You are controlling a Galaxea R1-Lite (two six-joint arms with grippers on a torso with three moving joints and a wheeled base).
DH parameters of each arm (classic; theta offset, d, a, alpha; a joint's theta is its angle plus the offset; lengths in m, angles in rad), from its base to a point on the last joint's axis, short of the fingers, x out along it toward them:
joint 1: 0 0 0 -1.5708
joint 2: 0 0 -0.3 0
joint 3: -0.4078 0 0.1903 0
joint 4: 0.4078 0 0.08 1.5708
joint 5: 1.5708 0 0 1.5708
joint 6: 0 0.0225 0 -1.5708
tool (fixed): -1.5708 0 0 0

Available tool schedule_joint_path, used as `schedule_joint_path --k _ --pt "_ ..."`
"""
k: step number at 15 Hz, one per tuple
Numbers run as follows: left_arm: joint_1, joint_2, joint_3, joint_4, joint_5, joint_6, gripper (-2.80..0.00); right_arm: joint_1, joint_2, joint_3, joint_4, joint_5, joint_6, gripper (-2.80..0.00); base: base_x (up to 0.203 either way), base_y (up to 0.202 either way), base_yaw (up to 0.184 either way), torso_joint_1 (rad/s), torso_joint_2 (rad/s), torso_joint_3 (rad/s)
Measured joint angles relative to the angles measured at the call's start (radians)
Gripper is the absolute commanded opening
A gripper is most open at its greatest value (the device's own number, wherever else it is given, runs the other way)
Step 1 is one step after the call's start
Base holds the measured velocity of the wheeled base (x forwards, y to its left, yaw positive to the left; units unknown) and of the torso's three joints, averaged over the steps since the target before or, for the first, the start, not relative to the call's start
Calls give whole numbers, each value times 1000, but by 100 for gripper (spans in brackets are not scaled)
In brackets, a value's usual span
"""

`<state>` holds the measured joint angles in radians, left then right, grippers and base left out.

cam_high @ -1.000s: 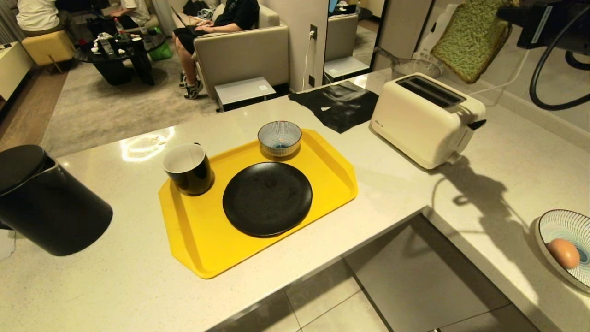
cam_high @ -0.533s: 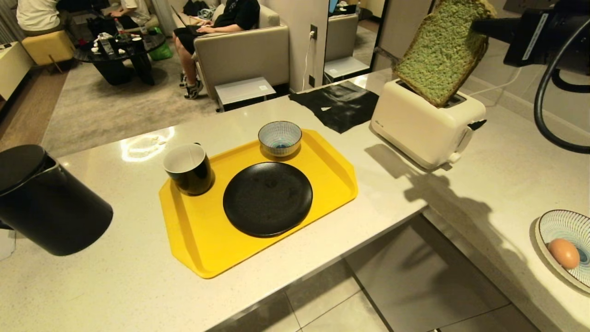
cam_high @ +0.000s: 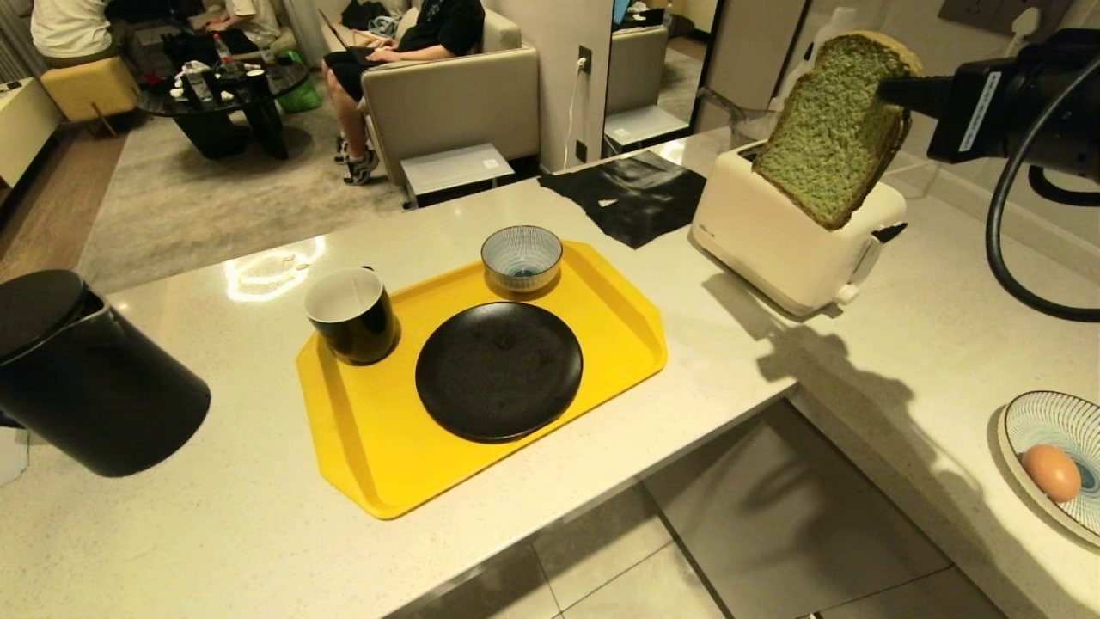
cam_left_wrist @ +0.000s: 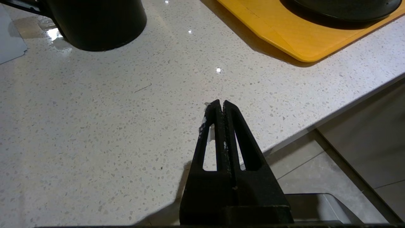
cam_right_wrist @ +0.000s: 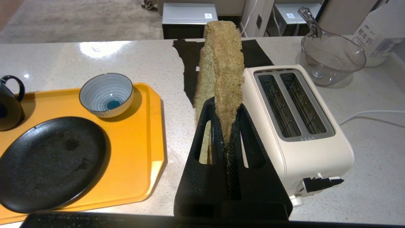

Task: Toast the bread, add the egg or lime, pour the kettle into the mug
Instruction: Put the baked bread on a plate

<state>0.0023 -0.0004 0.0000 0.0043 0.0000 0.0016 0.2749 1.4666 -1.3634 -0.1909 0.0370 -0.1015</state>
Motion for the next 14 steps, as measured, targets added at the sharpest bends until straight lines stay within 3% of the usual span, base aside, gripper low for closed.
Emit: schedule_joint_path --k 14 --pt "0 0 0 0 0 0 -280 -48 6 41 -8 24 -58 -280 0 0 0 0 0 0"
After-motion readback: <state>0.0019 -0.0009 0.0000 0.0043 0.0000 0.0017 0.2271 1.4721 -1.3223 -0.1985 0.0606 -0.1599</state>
